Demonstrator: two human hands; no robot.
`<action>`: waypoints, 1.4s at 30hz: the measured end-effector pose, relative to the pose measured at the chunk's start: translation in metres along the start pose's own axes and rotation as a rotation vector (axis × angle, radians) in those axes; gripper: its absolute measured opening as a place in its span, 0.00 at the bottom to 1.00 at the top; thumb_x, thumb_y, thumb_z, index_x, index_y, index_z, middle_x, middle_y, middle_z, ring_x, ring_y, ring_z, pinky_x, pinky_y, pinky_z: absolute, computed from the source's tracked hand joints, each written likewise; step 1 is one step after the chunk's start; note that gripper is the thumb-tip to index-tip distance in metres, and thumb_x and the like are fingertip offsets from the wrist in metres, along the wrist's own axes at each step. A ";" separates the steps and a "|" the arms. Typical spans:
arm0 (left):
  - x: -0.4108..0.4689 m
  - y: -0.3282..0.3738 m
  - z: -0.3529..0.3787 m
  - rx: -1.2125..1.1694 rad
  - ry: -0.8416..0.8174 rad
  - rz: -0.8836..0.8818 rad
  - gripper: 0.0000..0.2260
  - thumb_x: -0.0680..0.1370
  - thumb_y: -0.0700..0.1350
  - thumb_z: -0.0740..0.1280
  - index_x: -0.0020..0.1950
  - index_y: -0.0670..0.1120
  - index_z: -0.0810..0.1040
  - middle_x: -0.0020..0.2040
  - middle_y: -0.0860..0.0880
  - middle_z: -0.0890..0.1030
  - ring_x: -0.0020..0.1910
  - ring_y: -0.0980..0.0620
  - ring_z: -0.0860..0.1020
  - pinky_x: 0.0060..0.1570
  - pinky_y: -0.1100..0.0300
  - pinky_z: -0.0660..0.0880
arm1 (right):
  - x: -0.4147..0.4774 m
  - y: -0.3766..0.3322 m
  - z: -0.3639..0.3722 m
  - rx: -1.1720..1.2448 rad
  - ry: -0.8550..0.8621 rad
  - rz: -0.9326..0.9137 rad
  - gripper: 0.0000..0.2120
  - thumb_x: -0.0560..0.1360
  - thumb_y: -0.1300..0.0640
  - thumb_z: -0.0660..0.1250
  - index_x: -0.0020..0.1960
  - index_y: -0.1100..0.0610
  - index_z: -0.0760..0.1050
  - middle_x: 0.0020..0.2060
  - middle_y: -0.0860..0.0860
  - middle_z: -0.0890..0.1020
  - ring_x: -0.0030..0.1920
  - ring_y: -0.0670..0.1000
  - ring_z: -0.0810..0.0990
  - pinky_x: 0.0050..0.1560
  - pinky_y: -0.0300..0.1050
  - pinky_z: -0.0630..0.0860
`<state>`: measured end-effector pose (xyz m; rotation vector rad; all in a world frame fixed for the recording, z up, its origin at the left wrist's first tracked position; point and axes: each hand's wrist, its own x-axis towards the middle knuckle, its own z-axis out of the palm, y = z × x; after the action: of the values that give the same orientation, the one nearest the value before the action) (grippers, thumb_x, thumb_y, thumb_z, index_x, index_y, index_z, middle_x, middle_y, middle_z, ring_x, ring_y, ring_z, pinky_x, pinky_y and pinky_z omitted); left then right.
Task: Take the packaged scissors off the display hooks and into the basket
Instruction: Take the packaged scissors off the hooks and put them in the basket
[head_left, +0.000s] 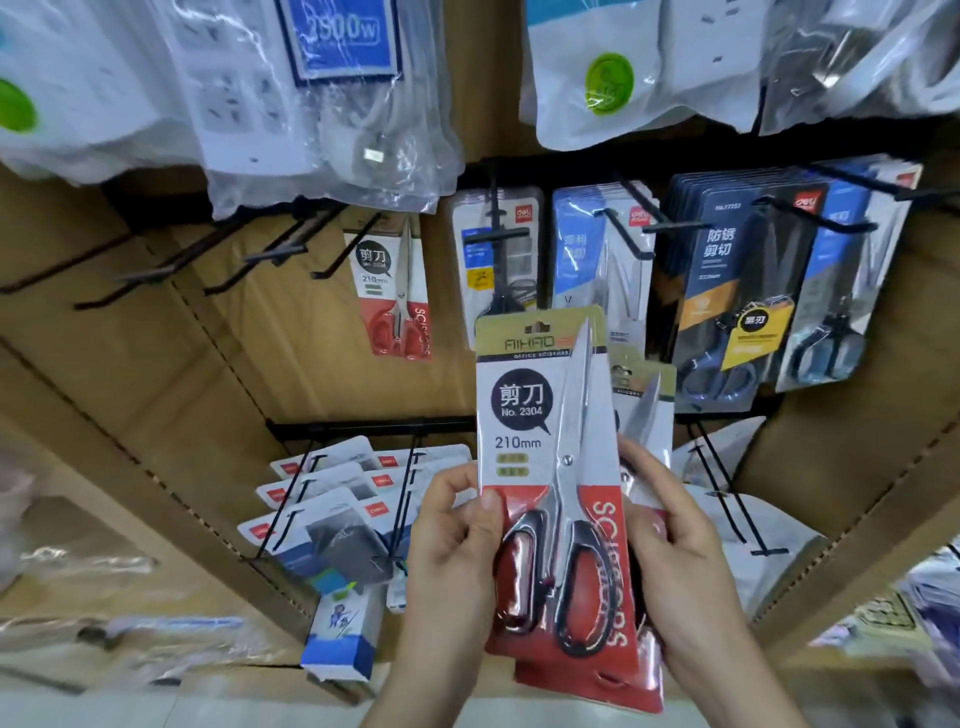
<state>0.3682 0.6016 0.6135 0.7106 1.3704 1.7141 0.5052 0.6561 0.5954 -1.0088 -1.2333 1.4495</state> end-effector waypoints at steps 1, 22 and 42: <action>-0.001 -0.001 -0.005 -0.013 -0.004 0.013 0.05 0.77 0.45 0.70 0.51 0.46 0.78 0.39 0.40 0.85 0.36 0.46 0.83 0.35 0.54 0.80 | 0.000 0.000 0.001 0.009 -0.008 0.005 0.17 0.76 0.53 0.67 0.57 0.31 0.77 0.58 0.48 0.84 0.53 0.56 0.85 0.54 0.58 0.81; 0.042 0.057 -0.108 0.257 0.270 0.309 0.03 0.84 0.41 0.61 0.51 0.46 0.73 0.33 0.52 0.84 0.27 0.57 0.78 0.25 0.64 0.74 | -0.016 -0.003 0.056 -0.043 -0.125 -0.144 0.25 0.72 0.52 0.69 0.62 0.28 0.69 0.58 0.24 0.75 0.60 0.33 0.77 0.60 0.45 0.78; 0.187 0.068 -0.084 0.884 0.244 0.321 0.20 0.84 0.45 0.58 0.75 0.60 0.67 0.53 0.46 0.79 0.33 0.53 0.75 0.34 0.52 0.78 | -0.009 -0.015 0.071 0.104 -0.059 0.000 0.41 0.67 0.58 0.72 0.69 0.27 0.61 0.52 0.45 0.86 0.48 0.51 0.87 0.37 0.43 0.83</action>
<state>0.1861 0.7134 0.6474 1.2799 2.3255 1.4004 0.4410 0.6333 0.6214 -0.9019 -1.1871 1.5373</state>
